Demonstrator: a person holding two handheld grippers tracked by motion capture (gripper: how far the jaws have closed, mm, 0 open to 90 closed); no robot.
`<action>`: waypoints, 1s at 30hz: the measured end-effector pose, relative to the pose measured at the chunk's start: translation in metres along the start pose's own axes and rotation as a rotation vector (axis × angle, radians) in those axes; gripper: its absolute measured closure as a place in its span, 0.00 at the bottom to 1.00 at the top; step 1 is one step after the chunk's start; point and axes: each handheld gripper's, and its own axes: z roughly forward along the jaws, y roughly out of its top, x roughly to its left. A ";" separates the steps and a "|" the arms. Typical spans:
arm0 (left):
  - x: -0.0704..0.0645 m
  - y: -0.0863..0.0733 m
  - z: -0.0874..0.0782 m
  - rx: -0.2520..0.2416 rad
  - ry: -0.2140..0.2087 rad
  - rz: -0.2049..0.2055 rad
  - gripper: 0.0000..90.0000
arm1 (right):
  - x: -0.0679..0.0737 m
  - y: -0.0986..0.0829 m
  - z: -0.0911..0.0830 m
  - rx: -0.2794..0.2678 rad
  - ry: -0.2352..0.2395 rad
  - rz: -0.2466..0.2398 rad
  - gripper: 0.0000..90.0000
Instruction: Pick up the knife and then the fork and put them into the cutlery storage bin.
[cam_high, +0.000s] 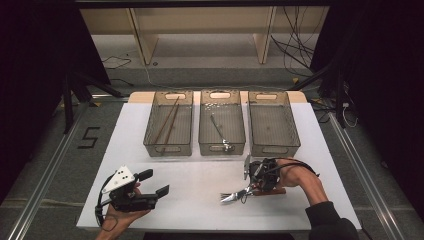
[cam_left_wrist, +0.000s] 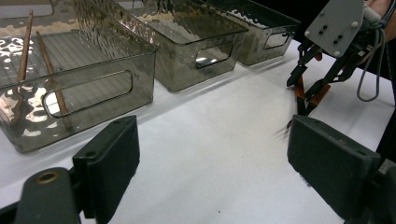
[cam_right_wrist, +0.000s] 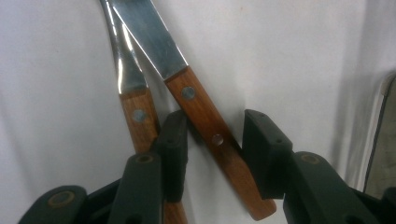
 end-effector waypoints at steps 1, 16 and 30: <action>0.000 0.000 0.000 0.000 0.000 0.000 0.18 | 0.001 0.000 0.000 0.003 0.000 -0.001 0.70; 0.000 0.000 0.000 -0.001 0.002 -0.001 0.18 | 0.007 0.000 -0.001 0.006 -0.011 -0.074 0.80; 0.000 0.000 0.000 0.002 0.004 0.001 0.18 | 0.008 0.000 -0.003 -0.014 -0.003 -0.113 0.85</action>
